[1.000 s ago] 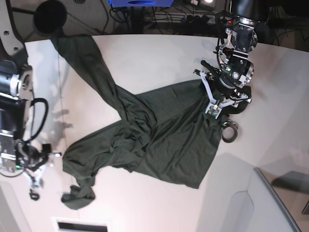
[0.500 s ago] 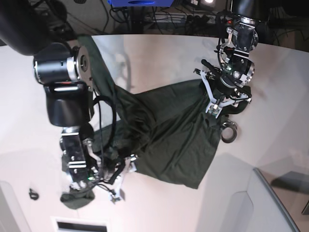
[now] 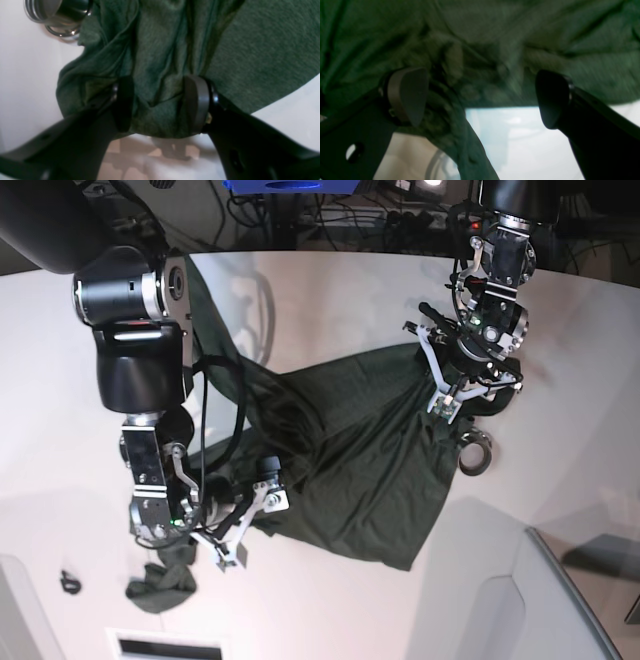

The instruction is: Layout the t-shirt on the table in an organized manner, then fold the t-shirt properly

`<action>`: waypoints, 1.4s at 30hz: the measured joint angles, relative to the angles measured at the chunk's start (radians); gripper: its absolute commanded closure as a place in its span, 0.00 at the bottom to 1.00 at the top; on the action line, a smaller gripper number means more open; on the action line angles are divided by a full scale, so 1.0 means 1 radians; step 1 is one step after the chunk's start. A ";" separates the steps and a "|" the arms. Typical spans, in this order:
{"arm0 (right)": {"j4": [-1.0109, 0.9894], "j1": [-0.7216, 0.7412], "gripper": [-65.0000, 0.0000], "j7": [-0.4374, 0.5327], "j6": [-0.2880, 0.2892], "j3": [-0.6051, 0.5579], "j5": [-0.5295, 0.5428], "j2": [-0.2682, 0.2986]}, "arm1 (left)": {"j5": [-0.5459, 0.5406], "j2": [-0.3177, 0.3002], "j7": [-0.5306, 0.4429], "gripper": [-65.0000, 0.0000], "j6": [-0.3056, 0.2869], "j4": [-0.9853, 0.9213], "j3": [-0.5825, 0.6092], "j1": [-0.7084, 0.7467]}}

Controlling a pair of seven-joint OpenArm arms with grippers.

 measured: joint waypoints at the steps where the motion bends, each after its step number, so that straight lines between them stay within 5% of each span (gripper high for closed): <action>1: -0.028 0.007 0.00 0.013 0.000 0.000 0.001 -0.002 | -0.001 0.000 0.000 0.51 0.000 0.000 0.000 0.000; 10: -0.217 0.027 0.02 0.143 0.000 0.000 0.001 -0.005 | -0.002 -0.001 -0.001 0.51 0.000 -0.002 0.000 0.001; 19: -0.232 0.040 0.75 0.169 0.000 0.002 0.000 -0.005 | -0.002 -0.001 -0.001 0.51 0.000 -0.002 0.000 0.001; 25: -0.232 0.042 1.00 0.169 -0.001 0.005 0.000 -0.005 | -0.003 -0.001 -0.001 0.51 0.000 -0.002 0.000 0.001; 30: -0.117 0.021 1.00 0.087 0.007 0.003 0.011 0.013 | -0.003 0.000 -0.001 0.51 0.000 -0.003 0.000 0.002; 38: 0.438 -0.172 1.00 -0.201 0.015 0.004 0.039 0.159 | -0.021 0.006 -0.016 0.51 -0.014 0.000 0.004 0.002; 42: 0.521 -0.243 0.99 -0.236 0.024 0.071 0.072 0.209 | -0.034 0.008 -0.020 0.51 -0.026 -0.001 0.005 0.000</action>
